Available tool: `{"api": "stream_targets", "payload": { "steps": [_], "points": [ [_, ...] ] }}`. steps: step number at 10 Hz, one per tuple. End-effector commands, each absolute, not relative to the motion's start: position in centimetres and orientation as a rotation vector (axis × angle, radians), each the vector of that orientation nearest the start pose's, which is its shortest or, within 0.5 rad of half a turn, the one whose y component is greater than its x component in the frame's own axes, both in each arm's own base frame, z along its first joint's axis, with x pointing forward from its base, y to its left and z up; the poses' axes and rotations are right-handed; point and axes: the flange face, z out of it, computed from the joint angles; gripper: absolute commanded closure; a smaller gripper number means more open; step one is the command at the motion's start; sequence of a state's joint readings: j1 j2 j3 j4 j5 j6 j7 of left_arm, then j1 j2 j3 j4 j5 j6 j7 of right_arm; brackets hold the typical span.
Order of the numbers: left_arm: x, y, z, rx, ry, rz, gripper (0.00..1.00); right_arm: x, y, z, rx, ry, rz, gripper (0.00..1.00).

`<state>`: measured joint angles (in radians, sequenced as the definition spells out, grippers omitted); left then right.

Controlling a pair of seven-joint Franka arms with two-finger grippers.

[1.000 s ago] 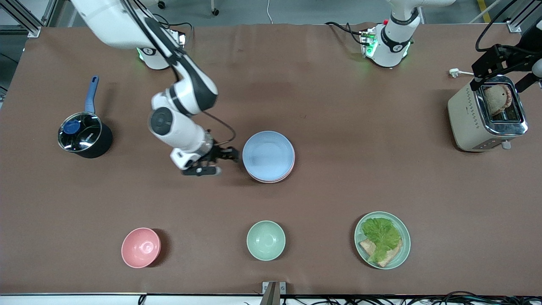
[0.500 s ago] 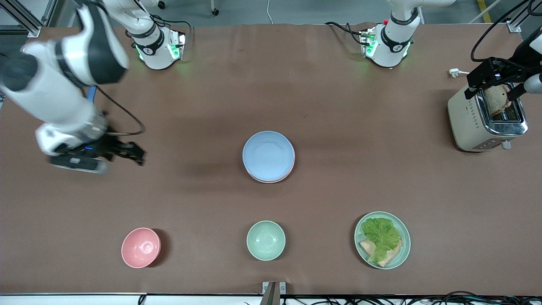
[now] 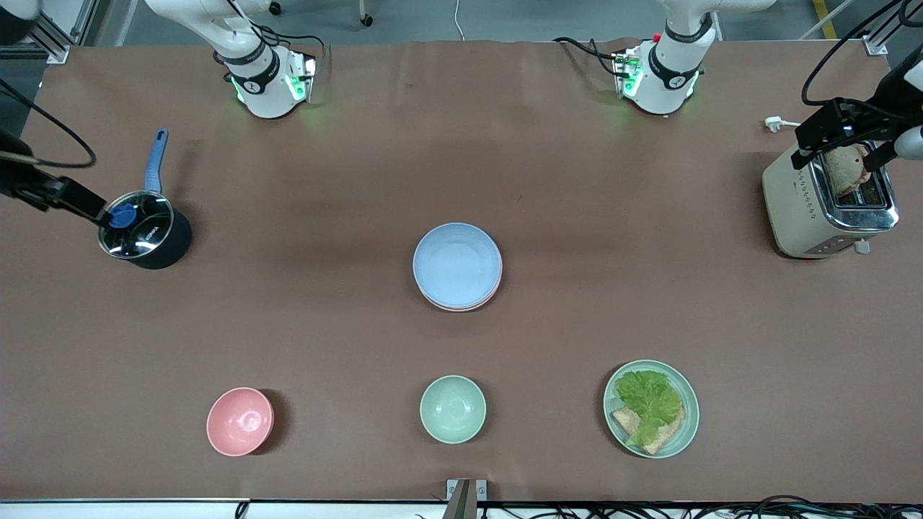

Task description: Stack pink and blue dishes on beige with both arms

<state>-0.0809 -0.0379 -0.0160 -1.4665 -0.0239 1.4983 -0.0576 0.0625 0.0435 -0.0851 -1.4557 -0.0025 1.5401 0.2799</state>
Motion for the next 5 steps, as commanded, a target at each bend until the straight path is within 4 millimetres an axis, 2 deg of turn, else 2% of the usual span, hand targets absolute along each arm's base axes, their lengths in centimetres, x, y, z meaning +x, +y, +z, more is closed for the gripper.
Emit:
{"api": "stream_targets", "payload": {
  "steps": [1,5],
  "points": [
    [53.48,-5.25,67.21,-3.184,0.041,-0.039,0.0,55.45,-3.1,66.83,-3.062,0.488,-0.082,0.0],
    [53.54,-5.18,67.05,-3.183,0.067,-0.035,0.0,55.3,-2.96,66.61,-3.076,0.479,-0.058,0.0]
  ]
}}
